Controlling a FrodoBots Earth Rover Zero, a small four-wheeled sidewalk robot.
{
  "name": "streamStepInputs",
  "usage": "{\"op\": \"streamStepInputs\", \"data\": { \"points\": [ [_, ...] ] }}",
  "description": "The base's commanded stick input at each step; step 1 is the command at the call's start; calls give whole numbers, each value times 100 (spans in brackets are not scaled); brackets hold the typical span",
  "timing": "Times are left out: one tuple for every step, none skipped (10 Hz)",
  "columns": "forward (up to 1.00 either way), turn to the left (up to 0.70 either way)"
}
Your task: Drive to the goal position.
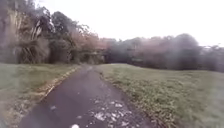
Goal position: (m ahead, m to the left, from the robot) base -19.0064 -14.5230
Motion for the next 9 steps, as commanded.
{"op": "streamStepInputs", "data": {
  "points": [
    [0, -85],
    [0, -85],
    [0, -85],
    [0, -85],
    [0, -85],
    [0, -85],
    [0, -85],
    [0, -76],
    [0, -45]
  ]
}}
